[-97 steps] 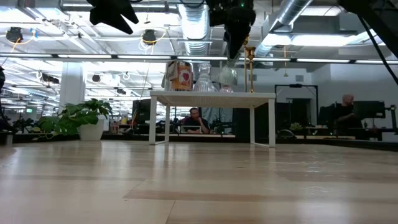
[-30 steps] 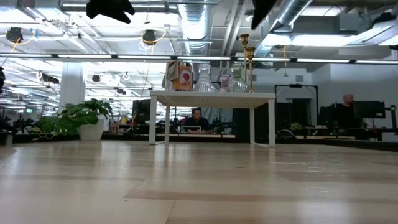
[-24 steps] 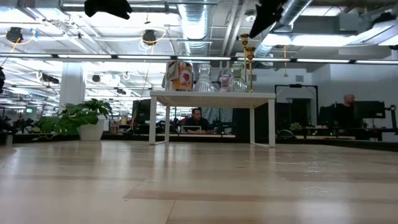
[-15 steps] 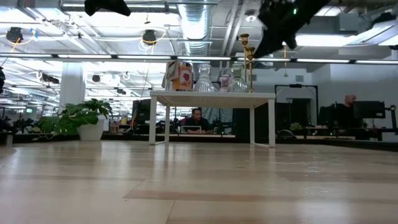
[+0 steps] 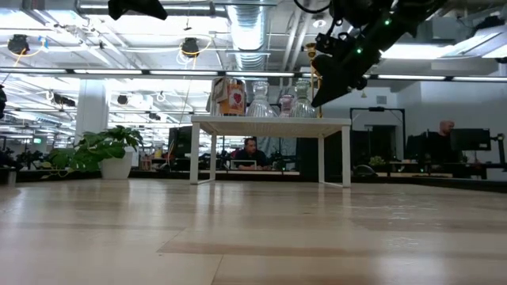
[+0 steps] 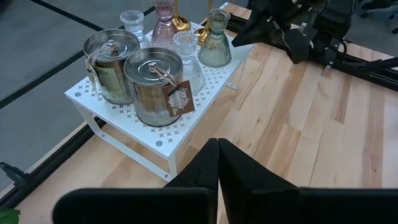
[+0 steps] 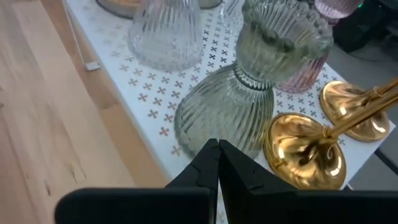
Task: Pick & Place candle stick holders
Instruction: Put the green candle holder on the shelf, then return to Home Position
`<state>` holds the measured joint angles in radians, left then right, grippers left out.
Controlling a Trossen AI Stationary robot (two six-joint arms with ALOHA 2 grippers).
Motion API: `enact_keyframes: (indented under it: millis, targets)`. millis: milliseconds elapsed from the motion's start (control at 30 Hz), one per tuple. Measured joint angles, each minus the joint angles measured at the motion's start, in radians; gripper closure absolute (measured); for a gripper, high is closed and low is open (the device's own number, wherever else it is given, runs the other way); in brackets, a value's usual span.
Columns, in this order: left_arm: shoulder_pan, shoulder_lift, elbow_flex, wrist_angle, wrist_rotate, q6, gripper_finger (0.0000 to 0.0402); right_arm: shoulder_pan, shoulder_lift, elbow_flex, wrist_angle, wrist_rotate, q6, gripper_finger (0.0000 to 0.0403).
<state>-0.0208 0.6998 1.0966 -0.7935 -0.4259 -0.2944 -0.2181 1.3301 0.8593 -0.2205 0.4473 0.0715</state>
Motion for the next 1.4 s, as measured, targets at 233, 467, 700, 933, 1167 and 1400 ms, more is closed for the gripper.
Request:
enact_keyframes:
  millis: [233, 467, 700, 933, 1167, 1400]
  targets:
    - [0.0, 0.0, 0.0, 0.004, 0.0, -0.001, 0.0395, -0.001, -0.001, 0.001, 0.014, -0.001, -0.026, 0.0403]
    - [0.0, 0.0, 0.0, 0.009, 0.0, -0.001, 0.0397, -0.008, -0.016, 0.001, -0.08, 0.047, -0.037, 0.0403]
    - [0.0, 0.0, 0.0, 0.009, 0.0, 0.001, 0.0397, -0.064, 0.023, 0.001, 0.001, 0.003, -0.072, 0.0403]
    - [0.0, 0.0, 0.0, 0.013, 0.0, -0.001, 0.0395, -0.066, 0.062, 0.002, 0.05, -0.032, -0.079, 0.0403]
    - [0.0, 0.0, 0.0, 0.017, 0.0, 0.004, 0.0395, -0.066, 0.049, 0.005, 0.046, -0.031, -0.075, 0.0403]
    - [0.0, -0.017, -0.017, 0.02, 0.004, 0.085, 0.0398, -0.011, -0.117, 0.031, -0.035, -0.027, -0.014, 0.0403]
